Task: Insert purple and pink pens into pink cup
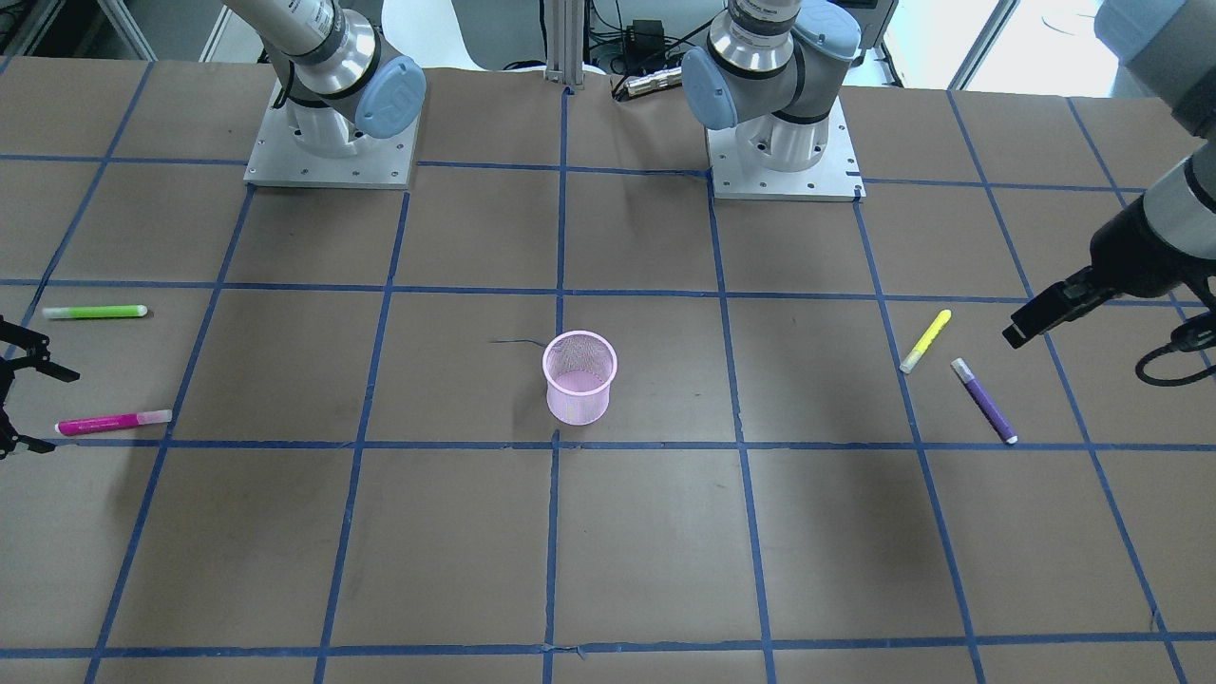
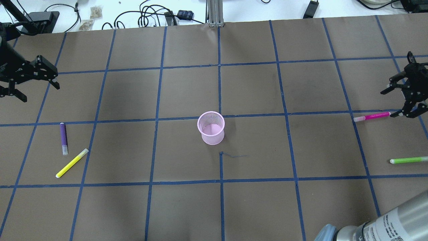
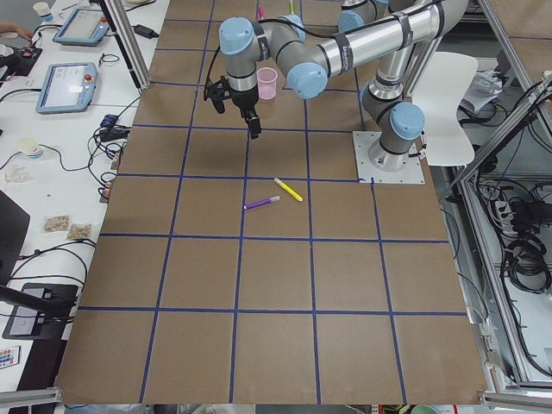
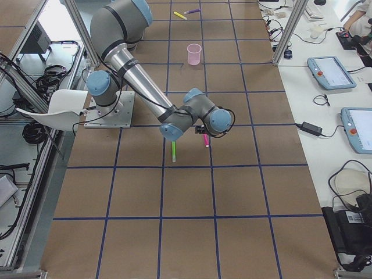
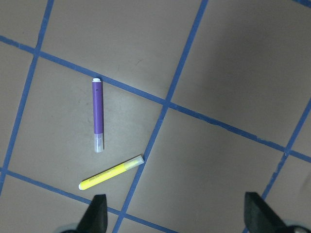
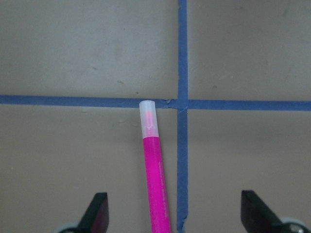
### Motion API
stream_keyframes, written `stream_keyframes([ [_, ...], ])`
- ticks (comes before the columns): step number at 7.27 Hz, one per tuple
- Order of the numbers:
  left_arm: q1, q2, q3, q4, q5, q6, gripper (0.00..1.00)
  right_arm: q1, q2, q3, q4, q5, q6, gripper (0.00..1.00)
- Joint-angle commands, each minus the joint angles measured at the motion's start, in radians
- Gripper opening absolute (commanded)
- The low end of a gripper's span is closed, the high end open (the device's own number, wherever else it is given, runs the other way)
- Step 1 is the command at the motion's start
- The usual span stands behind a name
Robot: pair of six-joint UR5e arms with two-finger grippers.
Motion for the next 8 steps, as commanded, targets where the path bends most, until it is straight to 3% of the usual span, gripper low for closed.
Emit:
stream_keyframes([
  [1, 0.094, -0.083, -0.019, 0.052, 0.000, -0.002, 1.00, -0.029, 0.070, 0.001, -0.009, 0.051, -0.094, 0.93],
  [2, 0.096, -0.137, -0.077, 0.207, -0.001, -0.005, 1.00, -0.035, 0.080, -0.005, -0.009, 0.049, -0.097, 0.86],
  [3, 0.096, -0.168, -0.144, 0.336, 0.000, 0.000, 1.00, -0.035, 0.081, 0.002, -0.007, 0.051, -0.099, 0.86],
  [5, 0.117, -0.201, -0.189, 0.368, -0.001, 0.015, 1.00, -0.035, 0.081, 0.002, -0.009, 0.049, -0.103, 0.81],
  [6, 0.134, -0.229, -0.182, 0.379, 0.000, 0.029, 1.00, -0.035, 0.083, 0.004, -0.009, 0.049, -0.119, 0.67],
  [8, 0.137, -0.260, -0.172, 0.411, 0.002, 0.029, 1.00, -0.035, 0.089, 0.004, -0.009, 0.049, -0.122, 0.61],
])
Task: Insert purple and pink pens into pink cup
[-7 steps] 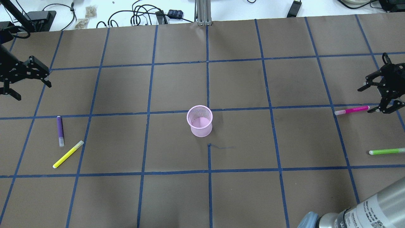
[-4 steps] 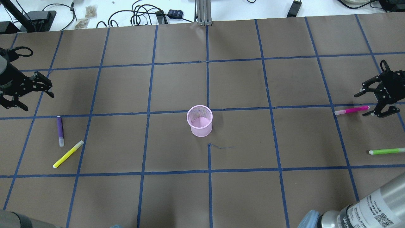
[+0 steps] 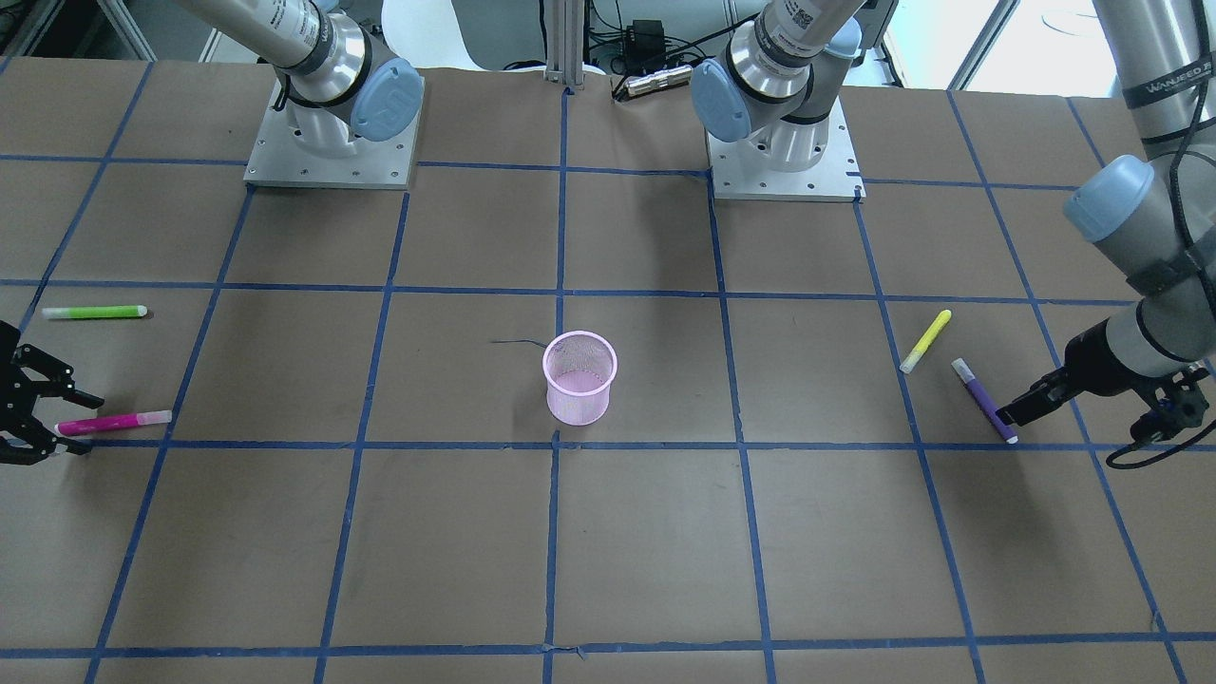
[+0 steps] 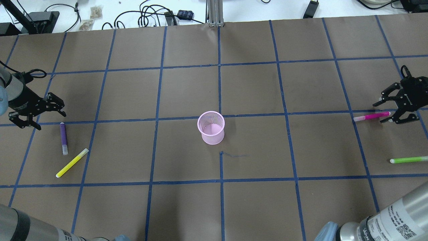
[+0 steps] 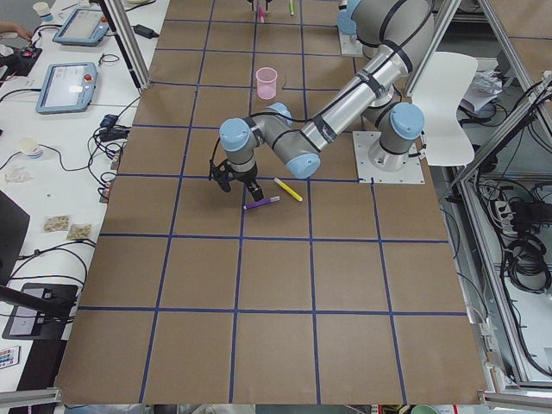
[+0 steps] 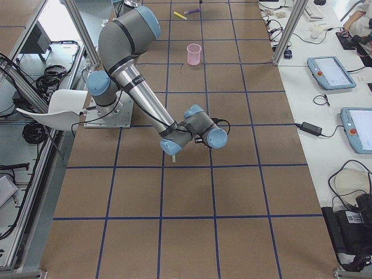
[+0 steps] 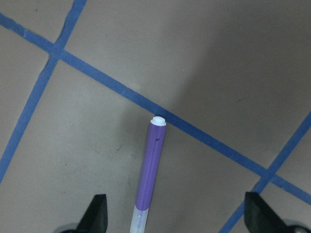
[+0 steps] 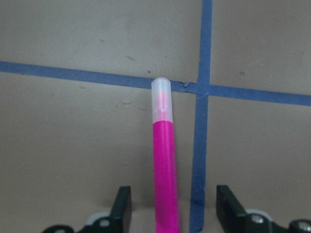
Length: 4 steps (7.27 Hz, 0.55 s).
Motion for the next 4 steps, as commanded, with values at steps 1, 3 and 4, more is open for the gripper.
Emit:
stream_keyframes([
  [1, 0.004, -0.030, 0.002, 0.031, 0.001, 0.001, 1.00, 0.000, 0.004, 0.000, 0.000, 0.000, -0.003, 0.55],
  [3, 0.007, -0.053, 0.003, 0.033, -0.001, -0.007, 1.00, 0.000, 0.004, 0.000, 0.000, 0.000, -0.005, 0.31],
  [4, 0.007, -0.072, 0.005, 0.039, -0.001, -0.001, 1.00, 0.000, 0.003, -0.001, 0.001, -0.002, -0.003, 0.12],
])
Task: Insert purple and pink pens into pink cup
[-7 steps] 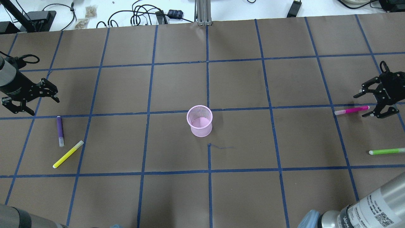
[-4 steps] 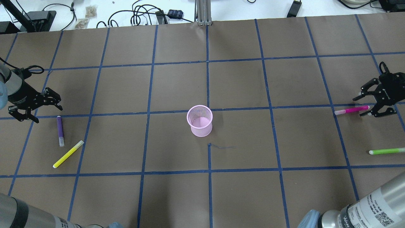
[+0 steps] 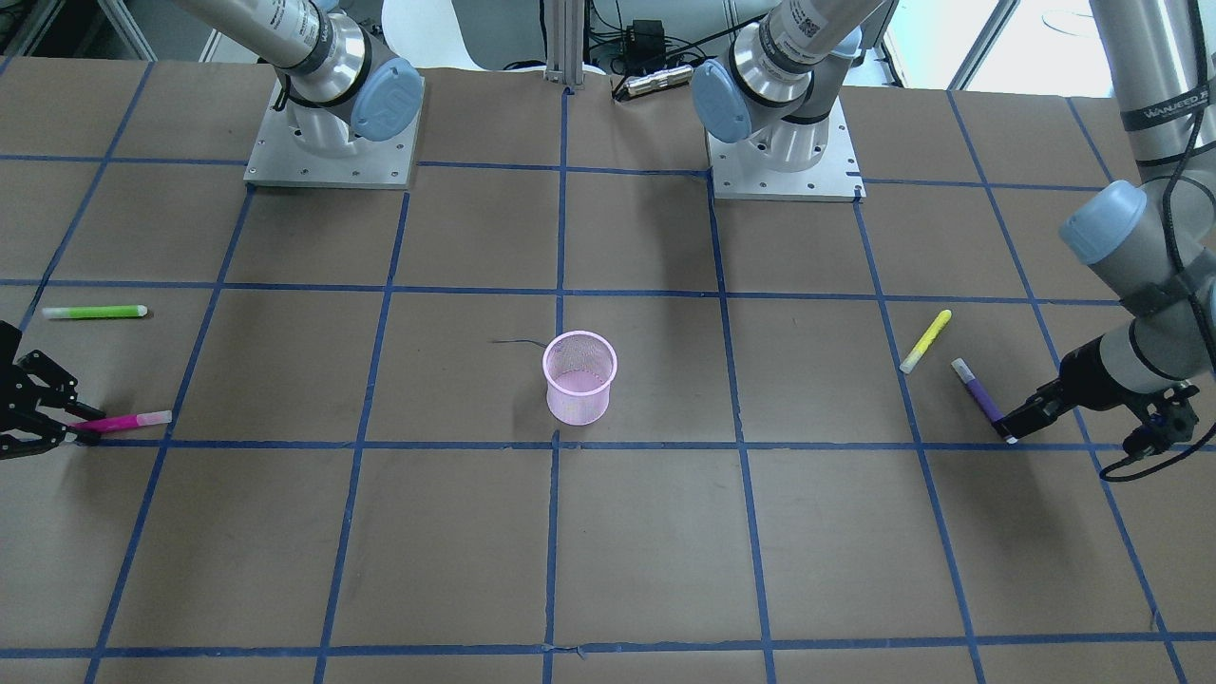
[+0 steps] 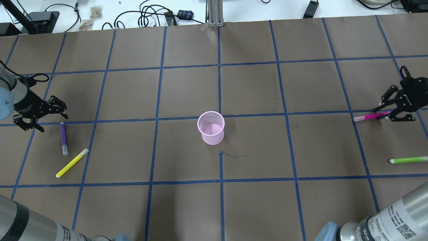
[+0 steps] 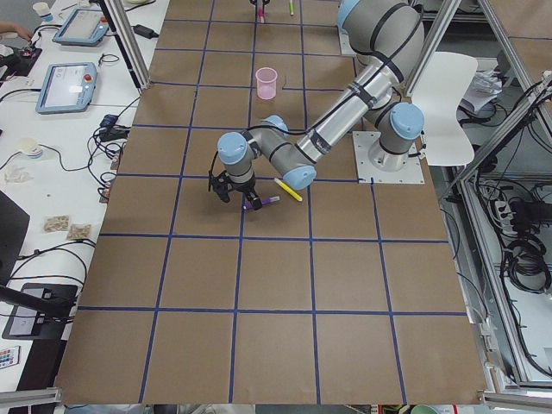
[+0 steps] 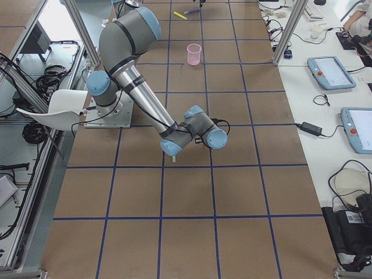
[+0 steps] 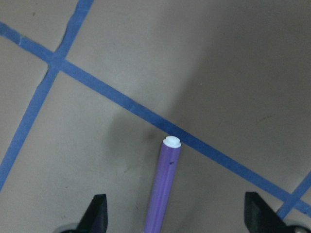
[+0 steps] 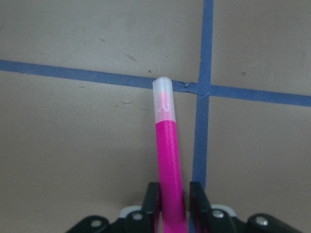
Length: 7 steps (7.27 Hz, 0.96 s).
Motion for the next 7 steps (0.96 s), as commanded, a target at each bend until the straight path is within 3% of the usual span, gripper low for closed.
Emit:
stream_keyframes([
  [1, 0.001, -0.038, 0.000, 0.040, -0.001, 0.005, 1.00, 0.000, -0.002, -0.001, 0.003, 0.000, 0.009, 0.01],
  [5, 0.001, -0.060, 0.000, 0.065, -0.002, 0.042, 1.00, 0.021, -0.103, 0.001, 0.030, 0.000, 0.106, 0.00],
  [6, 0.001, -0.064, 0.000, 0.064, -0.001, 0.045, 0.91, 0.062, -0.155, 0.000, 0.106, 0.019, 0.189, 0.00],
  [7, 0.001, -0.066, 0.000, 0.064, 0.001, 0.045, 0.75, 0.127, -0.229, -0.001, 0.139, 0.017, 0.298, 0.00],
])
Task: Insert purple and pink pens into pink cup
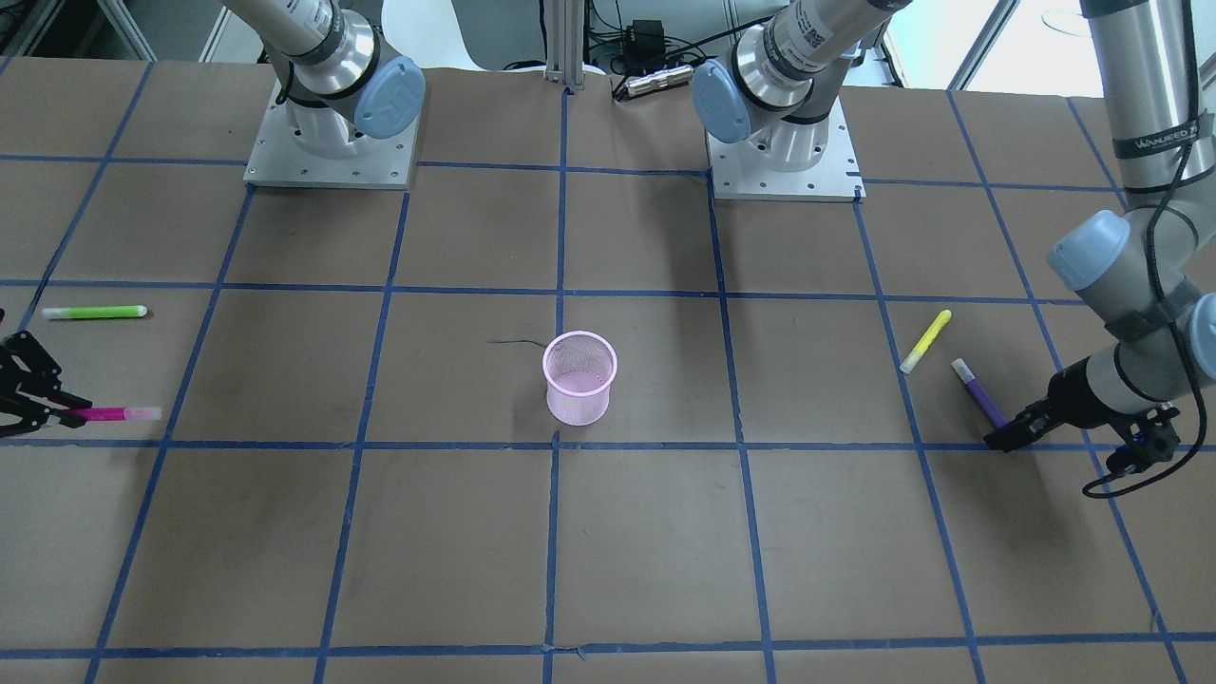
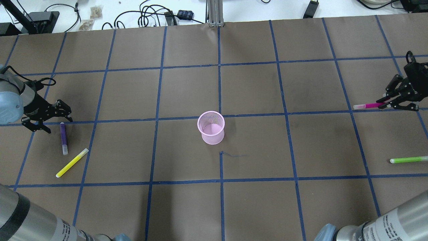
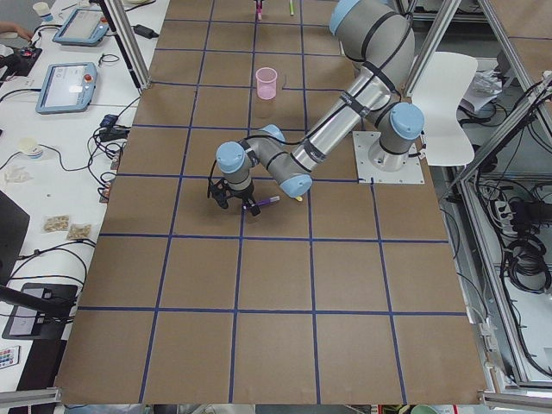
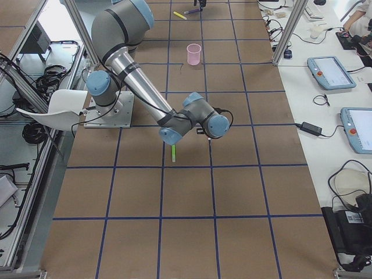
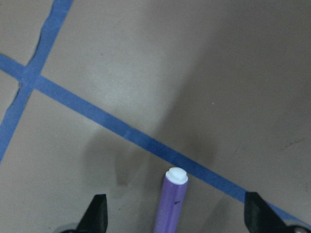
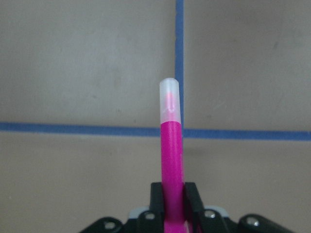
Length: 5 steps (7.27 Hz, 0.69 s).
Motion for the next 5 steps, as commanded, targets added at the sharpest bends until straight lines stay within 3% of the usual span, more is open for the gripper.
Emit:
stream_keyframes([
  [1, 0.000, -0.008, 0.000, 0.001, 0.000, 0.005, 0.75, 0.147, -0.145, 0.002, 0.057, -0.002, 0.221, 0.00],
  [2, 0.000, -0.012, 0.000, 0.001, 0.000, 0.005, 0.68, 0.233, -0.191, 0.002, 0.058, -0.007, 0.351, 0.00],
  [3, 0.000, -0.012, 0.002, 0.001, 0.002, 0.004, 0.52, 0.319, -0.226, 0.002, 0.058, -0.012, 0.486, 0.00],
  [4, 0.000, -0.013, 0.005, -0.001, 0.002, 0.004, 0.35, 0.410, -0.248, -0.001, 0.057, -0.057, 0.616, 0.00],
  [5, 0.000, -0.013, 0.009, -0.010, 0.003, 0.004, 0.06, 0.521, -0.260, -0.007, 0.039, -0.128, 0.712, 0.00],
])
